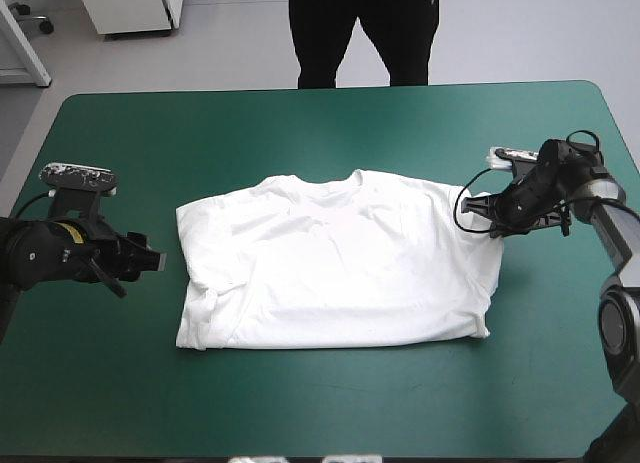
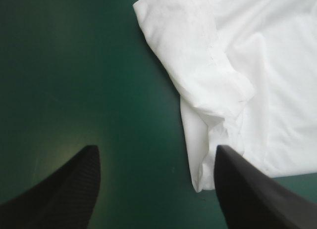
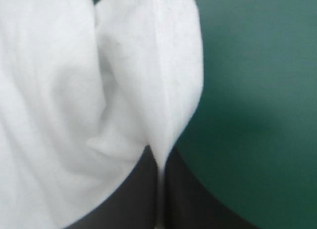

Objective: Fold the cloth

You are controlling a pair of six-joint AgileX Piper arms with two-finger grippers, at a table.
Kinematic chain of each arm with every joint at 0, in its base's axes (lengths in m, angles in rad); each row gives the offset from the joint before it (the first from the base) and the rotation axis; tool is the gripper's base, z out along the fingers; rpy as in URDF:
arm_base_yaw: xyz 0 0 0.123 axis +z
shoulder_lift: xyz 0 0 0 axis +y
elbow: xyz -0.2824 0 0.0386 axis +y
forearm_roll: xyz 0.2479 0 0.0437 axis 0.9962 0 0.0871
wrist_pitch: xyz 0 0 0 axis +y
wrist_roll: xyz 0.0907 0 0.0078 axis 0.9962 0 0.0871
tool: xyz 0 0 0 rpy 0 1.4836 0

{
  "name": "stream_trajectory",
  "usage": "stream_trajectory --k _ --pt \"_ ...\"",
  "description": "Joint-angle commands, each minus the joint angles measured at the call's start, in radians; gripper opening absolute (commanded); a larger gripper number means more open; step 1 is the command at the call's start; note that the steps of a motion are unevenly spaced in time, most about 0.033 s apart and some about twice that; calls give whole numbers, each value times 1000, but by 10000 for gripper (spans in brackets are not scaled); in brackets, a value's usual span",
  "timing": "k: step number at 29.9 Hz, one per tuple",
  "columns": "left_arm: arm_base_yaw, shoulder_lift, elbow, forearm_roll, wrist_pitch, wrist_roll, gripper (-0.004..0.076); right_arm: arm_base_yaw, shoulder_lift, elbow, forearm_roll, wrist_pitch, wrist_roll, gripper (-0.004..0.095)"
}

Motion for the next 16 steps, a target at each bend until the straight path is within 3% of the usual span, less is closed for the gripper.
stream_trajectory --k 1,6,16 --pt "-2 -14 -33 4 -36 -13 473 11 -108 -28 51 -10 -28 -17" --pt "-2 -14 -33 4 -38 -13 473 90 -121 -28 193 4 -137 -17" --pt "-2 -14 -33 -37 -27 -13 473 321 -53 -43 215 -135 -60 -15"
